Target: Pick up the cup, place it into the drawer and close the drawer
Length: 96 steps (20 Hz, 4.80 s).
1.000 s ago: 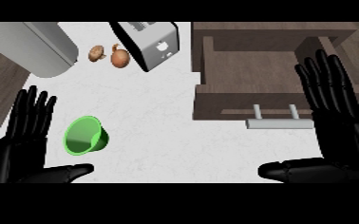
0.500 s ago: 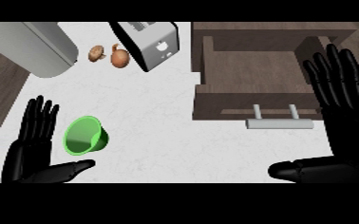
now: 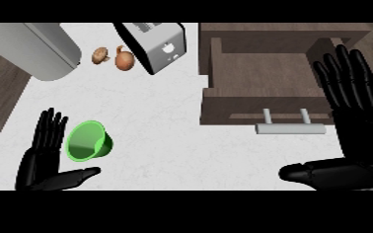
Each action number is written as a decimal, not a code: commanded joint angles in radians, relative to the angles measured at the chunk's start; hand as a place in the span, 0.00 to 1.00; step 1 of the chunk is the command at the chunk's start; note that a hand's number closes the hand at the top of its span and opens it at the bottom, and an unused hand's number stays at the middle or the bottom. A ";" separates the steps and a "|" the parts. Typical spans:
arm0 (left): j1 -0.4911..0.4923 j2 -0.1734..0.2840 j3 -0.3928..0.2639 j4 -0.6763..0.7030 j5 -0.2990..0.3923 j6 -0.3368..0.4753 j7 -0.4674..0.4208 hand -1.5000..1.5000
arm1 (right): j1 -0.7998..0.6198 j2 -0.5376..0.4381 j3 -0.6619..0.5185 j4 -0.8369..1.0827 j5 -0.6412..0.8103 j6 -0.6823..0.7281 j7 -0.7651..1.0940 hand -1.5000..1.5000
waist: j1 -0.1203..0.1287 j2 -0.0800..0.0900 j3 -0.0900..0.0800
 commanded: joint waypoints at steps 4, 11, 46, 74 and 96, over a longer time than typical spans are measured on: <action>-0.040 0.016 0.030 0.163 0.012 -0.023 -0.090 0.00 | -0.012 0.032 0.039 0.021 0.052 -0.030 -0.005 0.00 | 0.000 0.000 0.000; -0.171 0.029 0.057 0.453 -0.023 0.004 -0.268 0.00 | 0.000 0.008 -0.011 0.087 0.009 0.028 -0.067 0.00 | -0.002 0.002 0.000; -0.407 0.133 0.052 0.970 0.066 -0.273 -0.500 0.00 | 0.021 0.013 -0.006 -0.031 -0.009 0.015 0.026 0.00 | -0.007 0.002 -0.001; -0.373 0.034 -0.019 0.659 0.089 -0.164 -0.612 1.00 | -0.013 -0.023 -0.062 -0.042 -0.052 0.020 0.069 0.00 | 0.007 -0.003 0.001; -0.638 -0.083 -0.225 -0.036 0.131 0.181 0.150 1.00 | -0.017 0.006 -0.016 0.018 0.020 0.008 0.026 0.00 | -0.002 0.000 0.001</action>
